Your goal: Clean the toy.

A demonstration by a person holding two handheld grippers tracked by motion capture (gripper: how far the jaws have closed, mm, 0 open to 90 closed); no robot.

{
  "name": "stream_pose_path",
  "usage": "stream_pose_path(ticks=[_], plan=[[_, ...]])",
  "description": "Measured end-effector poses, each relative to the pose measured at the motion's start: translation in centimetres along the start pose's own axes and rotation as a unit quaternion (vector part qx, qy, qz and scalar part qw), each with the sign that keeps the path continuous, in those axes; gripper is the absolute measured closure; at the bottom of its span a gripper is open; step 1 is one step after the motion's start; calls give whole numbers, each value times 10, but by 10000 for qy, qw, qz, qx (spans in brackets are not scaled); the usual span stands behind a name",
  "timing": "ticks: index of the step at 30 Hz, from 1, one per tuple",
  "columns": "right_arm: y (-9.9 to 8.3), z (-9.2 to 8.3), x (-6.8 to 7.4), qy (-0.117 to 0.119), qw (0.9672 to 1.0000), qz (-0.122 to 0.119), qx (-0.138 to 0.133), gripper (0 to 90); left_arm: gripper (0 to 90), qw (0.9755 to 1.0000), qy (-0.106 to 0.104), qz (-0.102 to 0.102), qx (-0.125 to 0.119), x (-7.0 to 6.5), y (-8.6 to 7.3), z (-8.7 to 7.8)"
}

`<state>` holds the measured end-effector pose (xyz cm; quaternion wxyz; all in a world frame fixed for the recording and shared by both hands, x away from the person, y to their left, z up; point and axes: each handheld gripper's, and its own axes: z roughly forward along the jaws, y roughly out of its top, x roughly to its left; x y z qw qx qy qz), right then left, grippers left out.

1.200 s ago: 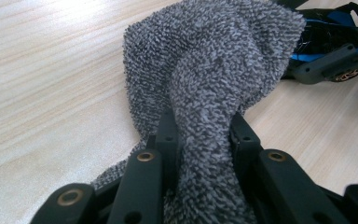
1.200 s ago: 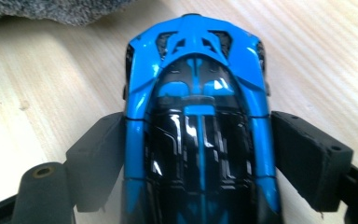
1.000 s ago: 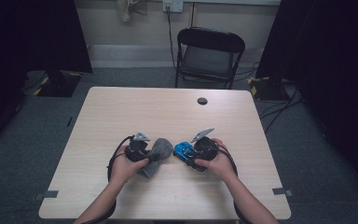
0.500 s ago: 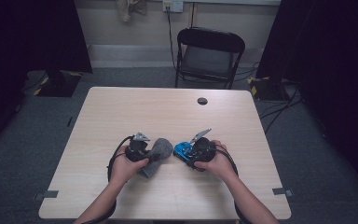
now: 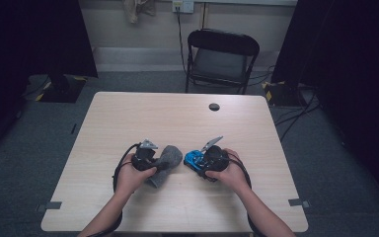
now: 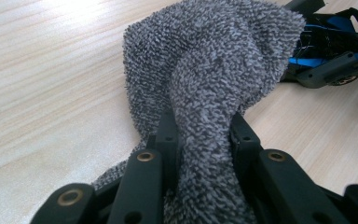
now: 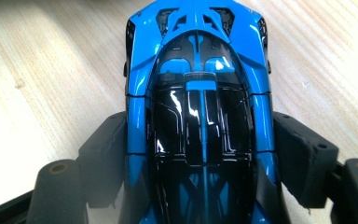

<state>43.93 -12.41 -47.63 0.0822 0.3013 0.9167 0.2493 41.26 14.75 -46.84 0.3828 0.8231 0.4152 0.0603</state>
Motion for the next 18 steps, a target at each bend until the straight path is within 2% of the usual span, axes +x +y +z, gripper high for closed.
stream_pose_path(ticks=[5,9,11,13,14,18], plan=[[-1,-2,-2,91,9999,71,0,265,712,10000,9,-28,-25,1,0,0],[0,-9,-2,112,9997,83,-189,285,712,10000,1,-44,-44,0,1,0],[2,-12,-2,152,9999,39,-56,285,712,10000,-14,-50,-44,-1,1,0],[1,-10,0,0,9999,-85,-80,286,712,10000,-11,-36,-49,-1,1,0],[0,-10,-1,121,9999,-16,-67,286,712,10000,-12,-20,-43,-1,1,0],[-2,-11,-1,153,9998,-14,-141,286,712,10000,-19,-49,-52,-1,1,-1]])
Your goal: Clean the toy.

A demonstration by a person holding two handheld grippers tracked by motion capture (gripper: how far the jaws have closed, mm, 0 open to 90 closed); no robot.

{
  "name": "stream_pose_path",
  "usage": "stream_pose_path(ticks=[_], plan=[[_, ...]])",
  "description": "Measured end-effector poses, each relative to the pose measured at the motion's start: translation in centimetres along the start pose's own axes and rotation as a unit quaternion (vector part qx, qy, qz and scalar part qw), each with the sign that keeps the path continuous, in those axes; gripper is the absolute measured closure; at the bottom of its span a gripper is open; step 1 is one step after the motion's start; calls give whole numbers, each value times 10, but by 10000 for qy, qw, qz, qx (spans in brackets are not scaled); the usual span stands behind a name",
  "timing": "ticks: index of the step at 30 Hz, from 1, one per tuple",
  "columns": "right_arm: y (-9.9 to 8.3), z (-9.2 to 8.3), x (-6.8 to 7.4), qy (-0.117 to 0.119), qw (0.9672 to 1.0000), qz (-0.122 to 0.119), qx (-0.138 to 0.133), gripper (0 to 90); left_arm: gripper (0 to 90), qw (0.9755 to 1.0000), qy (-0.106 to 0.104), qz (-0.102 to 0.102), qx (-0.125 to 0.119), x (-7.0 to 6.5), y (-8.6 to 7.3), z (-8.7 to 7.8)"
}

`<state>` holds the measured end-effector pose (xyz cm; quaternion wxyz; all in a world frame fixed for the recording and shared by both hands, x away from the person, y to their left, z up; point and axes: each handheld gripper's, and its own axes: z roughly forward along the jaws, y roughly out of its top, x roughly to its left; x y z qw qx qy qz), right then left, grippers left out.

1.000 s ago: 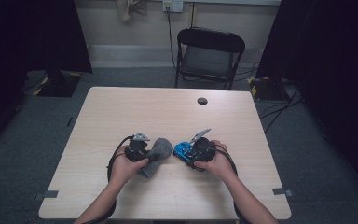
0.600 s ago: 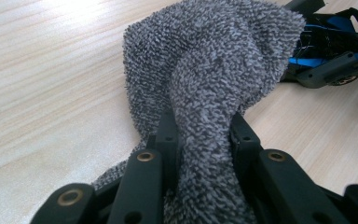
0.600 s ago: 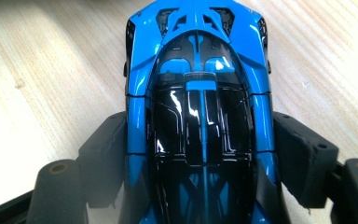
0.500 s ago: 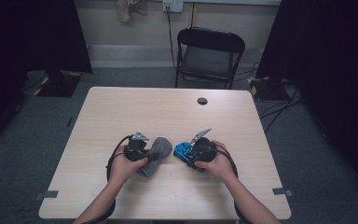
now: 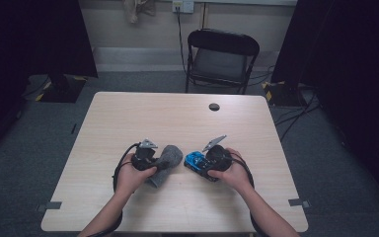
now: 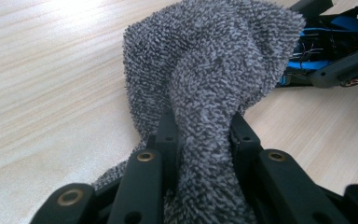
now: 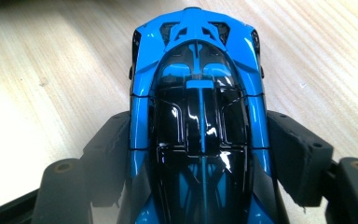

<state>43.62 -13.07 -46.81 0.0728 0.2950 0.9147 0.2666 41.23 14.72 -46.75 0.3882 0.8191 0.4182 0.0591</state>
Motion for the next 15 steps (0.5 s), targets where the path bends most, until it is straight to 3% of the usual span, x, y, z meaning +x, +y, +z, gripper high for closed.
stream_pose_path(ticks=[10,15], plan=[[-1,-7,3,127,9998,-29,-180,286,712,9999,-20,-89,-108,1,4,-3],[3,-15,8,164,9993,-141,-299,286,712,9993,65,-219,-293,8,19,-10]])
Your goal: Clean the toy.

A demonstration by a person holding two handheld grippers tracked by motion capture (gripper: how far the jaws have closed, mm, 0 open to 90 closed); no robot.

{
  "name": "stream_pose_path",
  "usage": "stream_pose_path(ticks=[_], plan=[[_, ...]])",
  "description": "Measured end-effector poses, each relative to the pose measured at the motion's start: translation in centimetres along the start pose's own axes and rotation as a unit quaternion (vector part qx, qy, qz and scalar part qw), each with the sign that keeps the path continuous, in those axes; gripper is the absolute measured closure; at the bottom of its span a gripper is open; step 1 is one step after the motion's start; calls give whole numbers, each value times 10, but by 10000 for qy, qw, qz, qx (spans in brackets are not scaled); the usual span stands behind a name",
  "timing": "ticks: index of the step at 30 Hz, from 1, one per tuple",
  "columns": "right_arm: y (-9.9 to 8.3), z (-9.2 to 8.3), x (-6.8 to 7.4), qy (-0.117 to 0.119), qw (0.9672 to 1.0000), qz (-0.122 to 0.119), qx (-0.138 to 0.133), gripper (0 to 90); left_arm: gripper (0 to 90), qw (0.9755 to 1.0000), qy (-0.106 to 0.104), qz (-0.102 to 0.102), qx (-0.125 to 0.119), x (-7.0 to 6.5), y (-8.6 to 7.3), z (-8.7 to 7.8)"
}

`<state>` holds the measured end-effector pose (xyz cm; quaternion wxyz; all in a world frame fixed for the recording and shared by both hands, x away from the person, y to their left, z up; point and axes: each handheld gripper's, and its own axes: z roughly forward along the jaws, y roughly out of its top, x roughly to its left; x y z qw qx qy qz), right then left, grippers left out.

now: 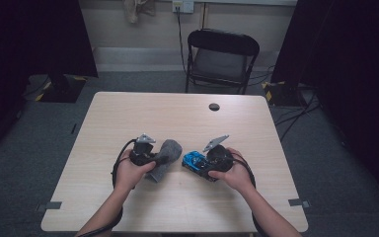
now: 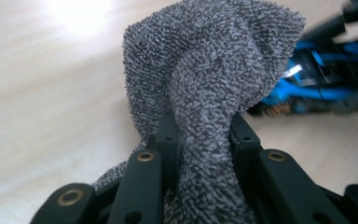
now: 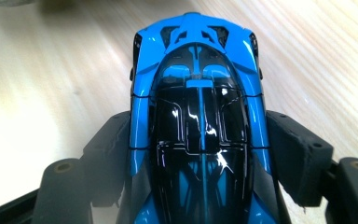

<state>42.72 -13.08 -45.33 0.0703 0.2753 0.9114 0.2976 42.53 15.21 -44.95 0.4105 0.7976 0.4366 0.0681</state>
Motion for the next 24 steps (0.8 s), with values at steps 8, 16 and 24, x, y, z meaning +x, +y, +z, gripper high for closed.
stream_pose_path(ticks=[8,16,24], plan=[[15,-16,12,76,9994,-239,-249,286,714,9998,158,-85,15,5,38,8],[23,-21,15,63,9987,-306,-401,286,716,9993,-115,58,365,-3,40,24],[21,-22,10,-73,9987,-236,-435,286,719,9982,-335,191,457,-10,38,18]])
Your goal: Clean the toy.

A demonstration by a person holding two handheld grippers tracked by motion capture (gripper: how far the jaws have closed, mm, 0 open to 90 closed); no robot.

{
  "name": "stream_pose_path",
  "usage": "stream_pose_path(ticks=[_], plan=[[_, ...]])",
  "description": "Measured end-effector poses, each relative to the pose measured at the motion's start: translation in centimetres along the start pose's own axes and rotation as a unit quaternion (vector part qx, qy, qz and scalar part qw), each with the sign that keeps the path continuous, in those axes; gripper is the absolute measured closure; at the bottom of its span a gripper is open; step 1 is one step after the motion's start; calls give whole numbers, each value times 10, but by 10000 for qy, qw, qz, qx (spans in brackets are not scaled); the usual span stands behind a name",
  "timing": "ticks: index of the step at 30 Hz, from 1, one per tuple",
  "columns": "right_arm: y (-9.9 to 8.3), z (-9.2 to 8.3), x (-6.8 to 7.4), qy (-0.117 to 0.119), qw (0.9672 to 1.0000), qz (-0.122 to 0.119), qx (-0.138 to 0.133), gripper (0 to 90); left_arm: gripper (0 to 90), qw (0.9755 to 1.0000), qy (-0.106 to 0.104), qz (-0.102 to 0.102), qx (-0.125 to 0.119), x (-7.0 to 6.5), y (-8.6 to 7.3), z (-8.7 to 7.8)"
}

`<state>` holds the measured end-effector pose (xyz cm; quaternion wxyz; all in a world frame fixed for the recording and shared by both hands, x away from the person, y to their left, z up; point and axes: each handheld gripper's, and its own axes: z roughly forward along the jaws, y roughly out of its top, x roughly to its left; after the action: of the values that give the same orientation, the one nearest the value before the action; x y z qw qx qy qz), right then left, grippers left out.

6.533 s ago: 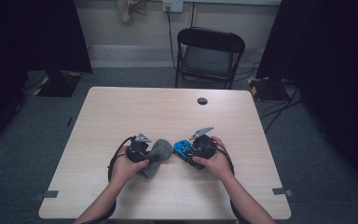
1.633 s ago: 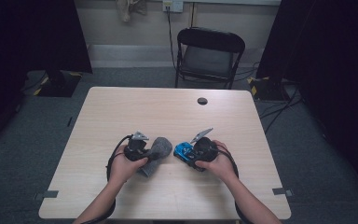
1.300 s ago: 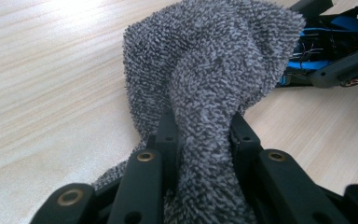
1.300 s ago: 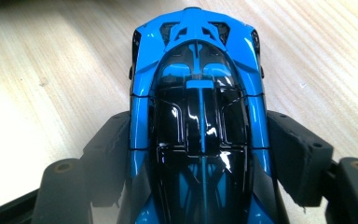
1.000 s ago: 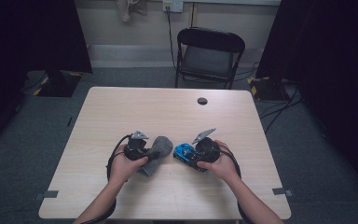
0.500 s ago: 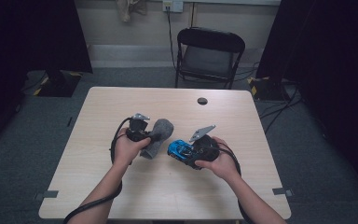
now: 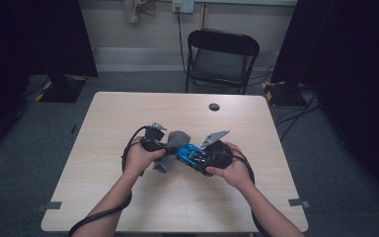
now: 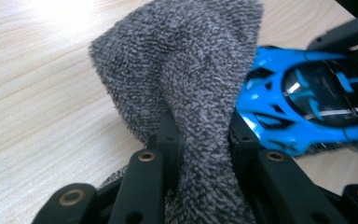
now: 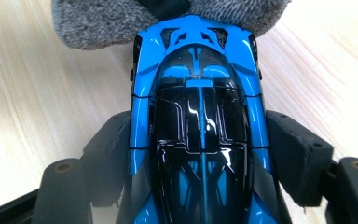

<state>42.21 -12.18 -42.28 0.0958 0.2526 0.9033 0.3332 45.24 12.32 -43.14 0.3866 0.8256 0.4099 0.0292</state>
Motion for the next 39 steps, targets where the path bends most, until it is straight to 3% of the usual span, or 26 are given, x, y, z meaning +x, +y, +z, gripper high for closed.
stream_pose_path(ticks=[12,21,24,28,32,35,39], plan=[[-4,1,-9,-163,9996,217,-13,285,720,9997,-217,-130,-57,-3,-13,-8],[-8,1,-16,-317,9987,399,-43,285,719,9989,-457,100,2,-15,-18,-15],[-9,1,-18,-324,9985,430,-61,286,718,9993,-372,38,-49,-10,-18,-17],[-9,-3,-16,-277,9987,409,-103,286,715,9990,-4,-310,-312,7,-17,-21],[-7,-6,-11,-222,9990,353,-166,286,716,9984,340,-346,-296,18,-11,-16],[-5,-6,-6,-164,9993,277,-185,286,716,9984,323,-332,-312,18,-5,-9],[-2,-6,-2,-81,9995,227,-221,285,716,9993,199,-159,-288,10,5,-1]])
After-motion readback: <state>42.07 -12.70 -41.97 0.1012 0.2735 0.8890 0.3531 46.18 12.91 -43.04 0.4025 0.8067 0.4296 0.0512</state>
